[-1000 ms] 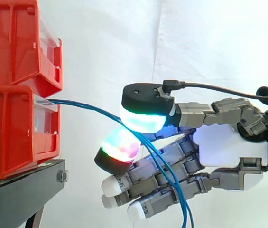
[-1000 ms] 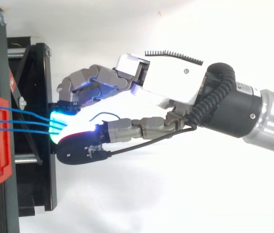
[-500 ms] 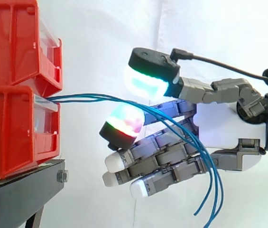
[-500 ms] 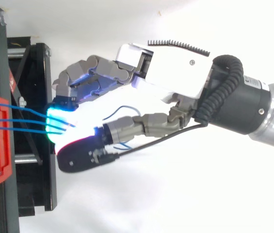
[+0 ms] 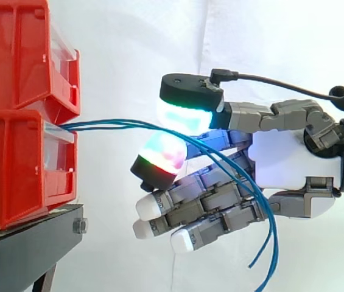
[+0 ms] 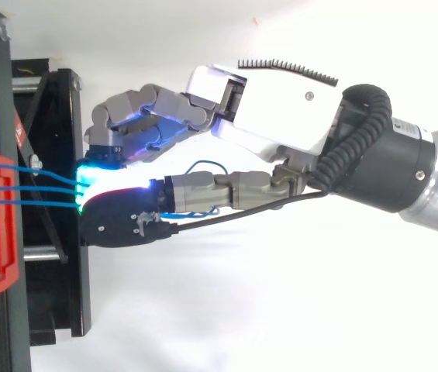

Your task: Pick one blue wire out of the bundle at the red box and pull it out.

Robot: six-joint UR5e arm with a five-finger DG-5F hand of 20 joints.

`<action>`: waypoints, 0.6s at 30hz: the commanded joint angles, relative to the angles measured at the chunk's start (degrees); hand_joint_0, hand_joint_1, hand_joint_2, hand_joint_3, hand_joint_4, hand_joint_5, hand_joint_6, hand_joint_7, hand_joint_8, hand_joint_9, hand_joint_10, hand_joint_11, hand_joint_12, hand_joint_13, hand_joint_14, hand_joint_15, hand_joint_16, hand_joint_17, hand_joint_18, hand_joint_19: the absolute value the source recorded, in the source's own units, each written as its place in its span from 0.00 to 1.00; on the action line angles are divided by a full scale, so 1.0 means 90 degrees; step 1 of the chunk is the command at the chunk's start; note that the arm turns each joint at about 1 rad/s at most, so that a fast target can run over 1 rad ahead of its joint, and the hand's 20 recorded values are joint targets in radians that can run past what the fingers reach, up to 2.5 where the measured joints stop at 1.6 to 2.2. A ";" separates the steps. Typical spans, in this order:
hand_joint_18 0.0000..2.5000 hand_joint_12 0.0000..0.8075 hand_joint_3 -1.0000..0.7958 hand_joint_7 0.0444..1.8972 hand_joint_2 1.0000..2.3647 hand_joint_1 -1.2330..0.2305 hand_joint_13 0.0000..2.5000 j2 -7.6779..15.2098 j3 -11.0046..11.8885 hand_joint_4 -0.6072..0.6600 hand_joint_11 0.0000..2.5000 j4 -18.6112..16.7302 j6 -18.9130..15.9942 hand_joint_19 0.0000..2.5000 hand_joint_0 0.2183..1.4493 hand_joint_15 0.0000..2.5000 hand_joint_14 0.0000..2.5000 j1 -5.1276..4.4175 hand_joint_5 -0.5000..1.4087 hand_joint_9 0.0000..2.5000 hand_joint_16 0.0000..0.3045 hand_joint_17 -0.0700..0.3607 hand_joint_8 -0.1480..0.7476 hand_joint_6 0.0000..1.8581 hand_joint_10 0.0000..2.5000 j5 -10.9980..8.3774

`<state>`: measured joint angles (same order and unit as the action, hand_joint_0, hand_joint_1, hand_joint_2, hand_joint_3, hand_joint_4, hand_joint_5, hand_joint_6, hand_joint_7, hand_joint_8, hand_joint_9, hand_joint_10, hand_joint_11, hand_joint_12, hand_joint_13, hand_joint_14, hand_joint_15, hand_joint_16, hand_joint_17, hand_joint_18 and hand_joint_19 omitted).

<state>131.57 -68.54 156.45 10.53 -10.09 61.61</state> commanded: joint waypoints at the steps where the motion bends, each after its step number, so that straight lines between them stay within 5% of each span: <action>1: 0.28 0.59 0.33 0.53 0.00 0.43 0.22 0.0000 -0.0001 0.75 0.17 0.0000 0.0002 0.15 0.25 0.07 0.00 -0.0002 0.18 0.33 0.21 0.50 0.62 0.40 0.00 0.0000; 15: 0.27 0.57 0.38 0.55 0.01 0.35 0.22 0.0000 -0.0001 0.71 0.17 -0.0010 0.0002 0.15 0.31 0.07 0.00 -0.0002 0.18 0.32 0.20 0.48 0.60 0.41 0.01 0.0000; 18: 0.27 0.57 0.41 0.50 0.01 0.31 0.21 0.0000 -0.0001 0.70 0.17 -0.0010 0.0002 0.14 0.33 0.06 0.00 -0.0002 0.17 0.31 0.20 0.48 0.59 0.44 0.01 0.0000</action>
<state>131.57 -68.54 156.36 10.55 -10.11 61.61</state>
